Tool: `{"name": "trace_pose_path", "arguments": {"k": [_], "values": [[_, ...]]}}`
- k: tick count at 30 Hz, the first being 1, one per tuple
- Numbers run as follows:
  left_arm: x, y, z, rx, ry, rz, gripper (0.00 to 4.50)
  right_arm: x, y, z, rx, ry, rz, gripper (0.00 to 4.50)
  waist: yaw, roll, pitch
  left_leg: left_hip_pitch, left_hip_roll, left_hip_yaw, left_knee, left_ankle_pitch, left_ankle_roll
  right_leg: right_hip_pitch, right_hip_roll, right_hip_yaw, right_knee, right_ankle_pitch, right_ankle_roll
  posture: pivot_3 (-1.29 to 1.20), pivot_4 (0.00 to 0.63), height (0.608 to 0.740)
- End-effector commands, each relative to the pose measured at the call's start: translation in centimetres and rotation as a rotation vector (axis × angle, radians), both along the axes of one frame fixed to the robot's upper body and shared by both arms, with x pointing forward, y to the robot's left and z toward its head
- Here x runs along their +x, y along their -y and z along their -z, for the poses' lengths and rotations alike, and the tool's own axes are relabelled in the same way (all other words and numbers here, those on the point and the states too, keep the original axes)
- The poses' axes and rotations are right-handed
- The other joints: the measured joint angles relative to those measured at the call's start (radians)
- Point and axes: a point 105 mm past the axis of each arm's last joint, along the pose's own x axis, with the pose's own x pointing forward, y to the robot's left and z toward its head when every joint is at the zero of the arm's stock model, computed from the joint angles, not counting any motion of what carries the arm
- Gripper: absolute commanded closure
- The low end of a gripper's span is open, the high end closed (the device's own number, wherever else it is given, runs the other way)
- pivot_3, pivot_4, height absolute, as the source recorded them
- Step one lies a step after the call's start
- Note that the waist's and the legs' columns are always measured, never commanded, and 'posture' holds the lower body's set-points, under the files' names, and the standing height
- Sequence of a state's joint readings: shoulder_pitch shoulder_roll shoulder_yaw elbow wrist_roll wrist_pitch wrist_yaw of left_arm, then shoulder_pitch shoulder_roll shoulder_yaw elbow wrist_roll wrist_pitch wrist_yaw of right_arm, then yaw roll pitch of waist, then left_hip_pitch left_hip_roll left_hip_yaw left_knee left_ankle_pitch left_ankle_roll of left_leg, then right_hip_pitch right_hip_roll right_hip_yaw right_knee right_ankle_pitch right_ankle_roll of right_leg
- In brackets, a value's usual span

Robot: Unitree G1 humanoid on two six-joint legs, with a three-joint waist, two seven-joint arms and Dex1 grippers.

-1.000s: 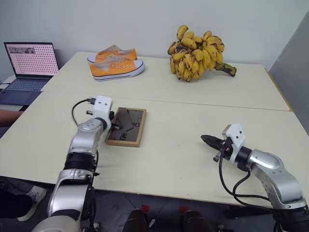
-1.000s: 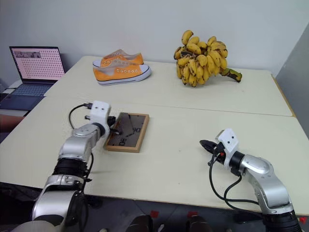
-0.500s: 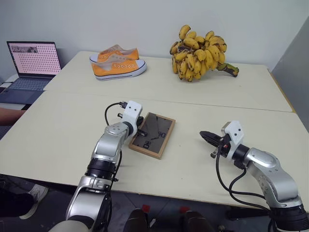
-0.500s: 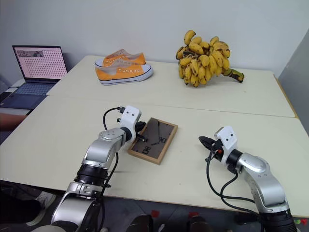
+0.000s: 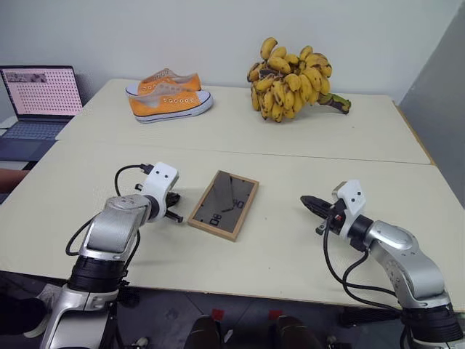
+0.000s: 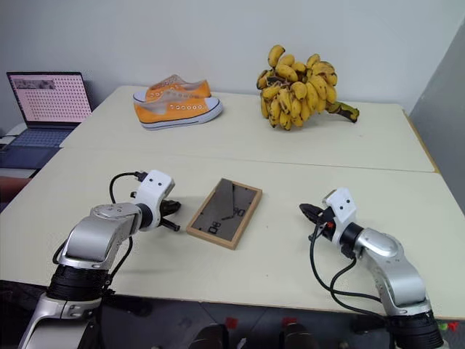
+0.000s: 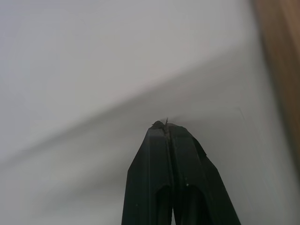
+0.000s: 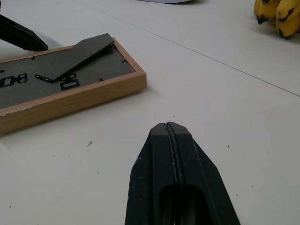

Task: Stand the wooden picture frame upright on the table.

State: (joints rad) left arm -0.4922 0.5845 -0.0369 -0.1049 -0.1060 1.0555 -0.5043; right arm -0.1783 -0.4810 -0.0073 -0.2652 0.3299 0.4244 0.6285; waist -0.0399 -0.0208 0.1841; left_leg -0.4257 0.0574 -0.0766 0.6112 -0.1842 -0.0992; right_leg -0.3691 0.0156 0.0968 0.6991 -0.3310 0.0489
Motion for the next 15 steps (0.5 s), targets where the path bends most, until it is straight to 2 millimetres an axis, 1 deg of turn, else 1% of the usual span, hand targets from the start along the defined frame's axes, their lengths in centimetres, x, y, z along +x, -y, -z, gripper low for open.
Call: {"name": "trace_pose_path", "arguments": {"k": [1, 4, 8, 11, 15], "values": [[-0.7, 2.6, -1.2, -0.03, 0.016, 0.082, 4.45, 0.4, -0.5, -1.6, 0.005, 0.067, -0.009, 4.5, 0.0, 0.0, 0.0, 0.0, 0.0, 0.0, 0.0, 0.0, 0.0, 0.0, 0.0, 0.0, 0.0, 0.0, 0.0, 0.0, 0.15, 0.74], [-1.4, 4.2, -1.2, -0.052, -0.003, 0.135, 4.45, 0.6, -0.6, -1.7, 0.008, 0.073, -0.01, 4.5, 0.002, 0.0, 0.0, 0.0, 0.001, 0.0, 0.0, 0.0, 0.0, -0.001, 0.0, 0.0, 0.0, 0.0, 0.0, 0.0, 0.15, 0.74], [-1.9, 5.7, -1.2, -0.068, -0.015, 0.175, 4.45, 0.9, -0.7, -1.8, 0.011, 0.079, -0.007, 4.5, 0.004, 0.0, 0.0, 0.0, 0.001, 0.0, 0.0, 0.0, 0.0, -0.001, 0.0, 0.0, 0.0, 0.0, 0.0, 0.0, 0.15, 0.74], [-1.9, 6.0, -1.2, -0.07, -0.015, 0.18, 4.45, 1.0, -1.0, -1.7, 0.013, 0.082, -0.008, 4.5, 0.007, 0.0, 0.0, 0.0, 0.0, 0.0, 0.0, 0.0, 0.0, -0.001, 0.0, 0.0, 0.0, 0.0, 0.0, 0.0, 0.15, 0.74], [-1.6, 5.7, -1.3, -0.082, -0.013, 0.164, 4.45, 1.0, -1.0, -1.6, 0.016, 0.083, -0.007, 4.5, 0.007, 0.0, 0.0, 0.0, 0.0, 0.0, 0.0, 0.0, 0.0, -0.001, 0.0, 0.0, 0.0, 0.0, 0.0, 0.0, 0.15, 0.74]]}}
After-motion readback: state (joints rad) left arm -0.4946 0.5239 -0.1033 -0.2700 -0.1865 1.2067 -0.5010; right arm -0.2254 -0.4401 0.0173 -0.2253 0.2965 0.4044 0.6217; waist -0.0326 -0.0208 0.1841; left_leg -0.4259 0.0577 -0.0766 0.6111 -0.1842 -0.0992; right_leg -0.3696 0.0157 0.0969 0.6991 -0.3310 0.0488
